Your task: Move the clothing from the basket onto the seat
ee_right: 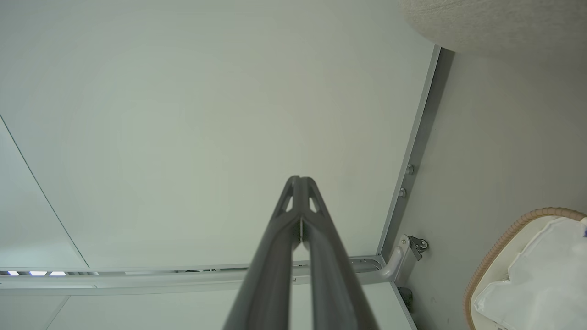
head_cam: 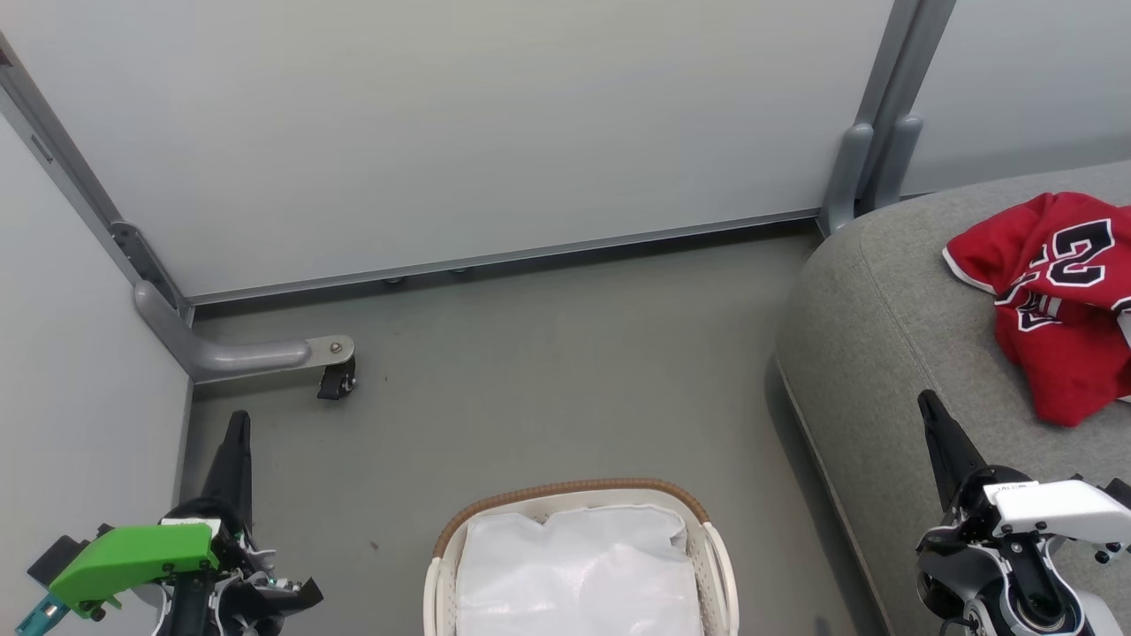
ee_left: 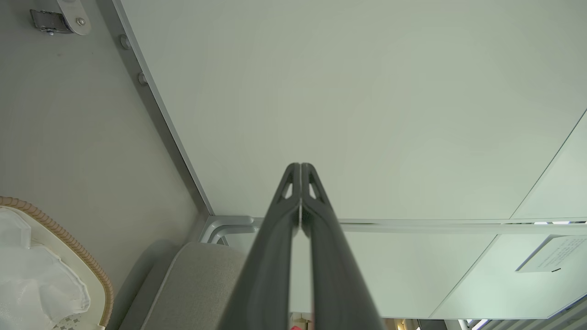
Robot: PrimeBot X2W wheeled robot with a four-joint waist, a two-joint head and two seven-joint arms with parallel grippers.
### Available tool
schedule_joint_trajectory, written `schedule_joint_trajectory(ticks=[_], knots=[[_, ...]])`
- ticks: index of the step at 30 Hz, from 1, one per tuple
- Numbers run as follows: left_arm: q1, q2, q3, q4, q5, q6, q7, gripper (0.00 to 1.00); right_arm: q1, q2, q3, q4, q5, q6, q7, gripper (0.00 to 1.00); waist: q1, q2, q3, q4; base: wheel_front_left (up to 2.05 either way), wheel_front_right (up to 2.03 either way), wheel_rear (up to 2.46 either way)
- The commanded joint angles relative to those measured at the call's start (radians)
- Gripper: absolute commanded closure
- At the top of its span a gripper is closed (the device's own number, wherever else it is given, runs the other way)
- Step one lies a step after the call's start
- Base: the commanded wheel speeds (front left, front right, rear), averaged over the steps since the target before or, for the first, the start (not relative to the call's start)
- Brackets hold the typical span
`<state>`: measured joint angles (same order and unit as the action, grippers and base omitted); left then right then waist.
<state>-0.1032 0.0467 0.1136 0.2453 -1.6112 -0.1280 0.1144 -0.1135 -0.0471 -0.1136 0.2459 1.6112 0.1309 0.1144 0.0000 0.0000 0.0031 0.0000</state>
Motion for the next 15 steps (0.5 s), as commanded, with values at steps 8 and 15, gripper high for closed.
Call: schedule_joint_trajectory(ticks=[8, 15], knots=[[-0.011, 0.007, 0.002, -0.002, -0.003, -0.005, 0.003, 1.00, 0.011, -0.006, -0.002, -0.004, 0.003, 0.000, 0.003, 1.00, 0.0000, 0.0000, 0.000, 0.000, 0.00, 0.00, 0.00], [-0.011, 0.007, 0.002, -0.002, -0.003, -0.005, 0.003, 1.00, 0.011, -0.006, -0.002, -0.004, 0.003, 0.000, 0.003, 1.00, 0.0000, 0.0000, 0.000, 0.000, 0.00, 0.00, 0.00]])
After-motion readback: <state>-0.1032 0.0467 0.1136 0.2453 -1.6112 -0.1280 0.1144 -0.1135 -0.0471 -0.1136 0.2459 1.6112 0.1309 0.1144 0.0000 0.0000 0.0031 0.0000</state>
